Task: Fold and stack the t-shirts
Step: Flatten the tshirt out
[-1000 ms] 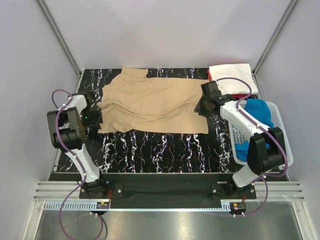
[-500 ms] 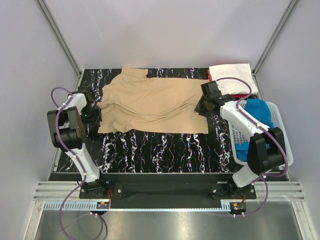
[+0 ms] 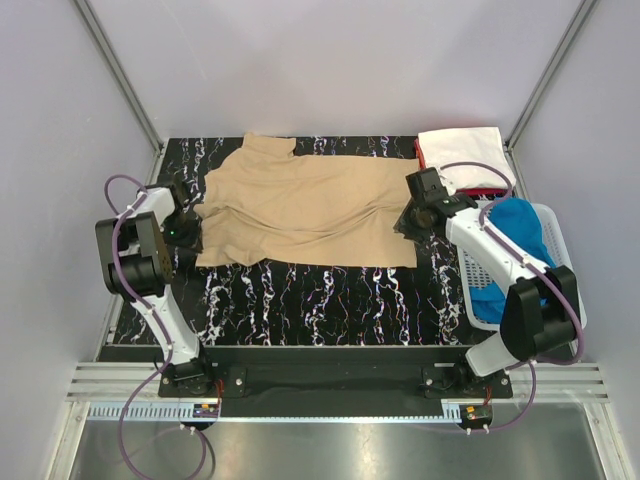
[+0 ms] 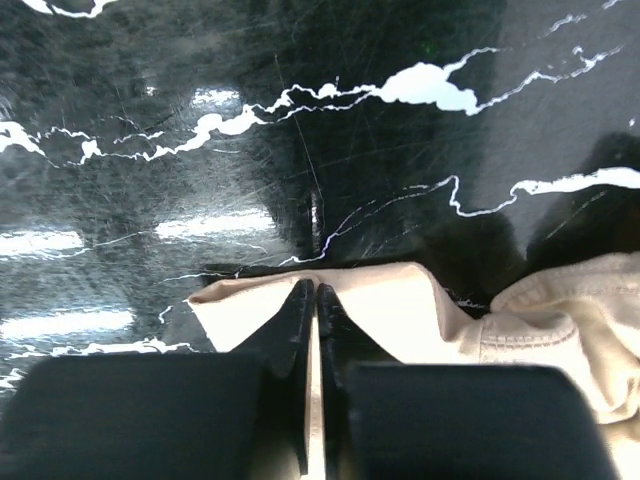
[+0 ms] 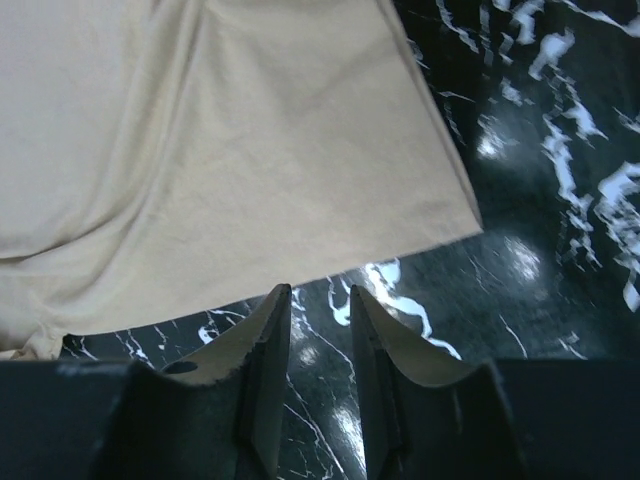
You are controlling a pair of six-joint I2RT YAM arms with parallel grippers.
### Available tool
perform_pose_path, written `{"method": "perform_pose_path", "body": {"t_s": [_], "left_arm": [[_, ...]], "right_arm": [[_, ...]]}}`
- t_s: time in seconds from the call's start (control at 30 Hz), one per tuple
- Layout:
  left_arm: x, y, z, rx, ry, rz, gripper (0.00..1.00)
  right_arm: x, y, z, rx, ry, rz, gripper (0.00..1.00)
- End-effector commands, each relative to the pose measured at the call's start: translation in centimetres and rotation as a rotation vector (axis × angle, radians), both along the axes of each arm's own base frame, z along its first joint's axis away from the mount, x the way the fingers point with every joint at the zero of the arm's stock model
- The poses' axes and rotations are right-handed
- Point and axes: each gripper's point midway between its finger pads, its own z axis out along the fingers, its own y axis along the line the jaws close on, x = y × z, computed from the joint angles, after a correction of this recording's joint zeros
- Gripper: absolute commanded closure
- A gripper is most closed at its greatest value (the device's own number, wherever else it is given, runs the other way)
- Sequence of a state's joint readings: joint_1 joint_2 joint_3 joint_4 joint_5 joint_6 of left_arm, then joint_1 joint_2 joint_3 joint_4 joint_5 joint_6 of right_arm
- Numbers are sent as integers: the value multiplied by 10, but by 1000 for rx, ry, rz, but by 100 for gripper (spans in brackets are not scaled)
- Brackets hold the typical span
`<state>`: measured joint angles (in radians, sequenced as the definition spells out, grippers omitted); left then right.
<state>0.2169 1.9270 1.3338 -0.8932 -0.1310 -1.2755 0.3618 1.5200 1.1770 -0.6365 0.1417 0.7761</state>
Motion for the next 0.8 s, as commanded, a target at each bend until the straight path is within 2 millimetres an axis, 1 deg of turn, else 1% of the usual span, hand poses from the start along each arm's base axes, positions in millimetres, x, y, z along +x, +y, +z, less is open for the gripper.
{"method": "perform_pose_path", "body": {"t_s": [0.0,0.03,0.07,0.1,0.13,0.17,0.2,0.23,0.27,0.3,0.33,0.37,0.43,0.5,0.6,0.77], "left_arm": [[6,9,24,59,-60,-28,100],[6,10,28,71,-69,-32,100],[4,11,31,78,-74,-41,100],[5,11,42,93,-101,-48,100],[2,13,45,113,-103,-54,100],[0,13,50,123,-114,-59,100],[-1,13,62,137,-147,-66,100],[-5,13,64,151,-150,-71,100],[-4,13,75,171,-185,-85,100],[-5,10,78,177,-198,-101,100],[-5,8,77,174,-217,-110,100],[-6,6,83,173,-243,-125,100],[-6,0,81,147,-272,-142,100],[-6,-5,84,131,-293,-168,100],[-7,-7,84,130,-304,-189,100],[-7,-12,82,107,-317,-210,100]], "right_arm": [[-30,-28,0,-44,72,-173,62],[-37,-30,-5,-25,97,-236,62],[-43,-30,-9,-15,117,-257,61],[-47,-31,-13,-2,131,-278,59],[-53,-33,-23,8,154,-328,57],[-57,-34,-29,8,168,-352,56],[-60,-35,-34,6,181,-366,55],[-64,-38,-44,0,205,-403,53],[-65,-39,-48,2,212,-422,52],[-68,-40,-57,-10,225,-436,51],[-65,-40,-59,0,222,-461,50],[-60,-39,-61,8,208,-468,50],[-56,-42,-65,-10,205,-495,50],[-51,-45,-68,-25,196,-527,50],[-42,-47,-73,-36,180,-557,51],[-29,-45,-80,-45,174,-572,52]]}}
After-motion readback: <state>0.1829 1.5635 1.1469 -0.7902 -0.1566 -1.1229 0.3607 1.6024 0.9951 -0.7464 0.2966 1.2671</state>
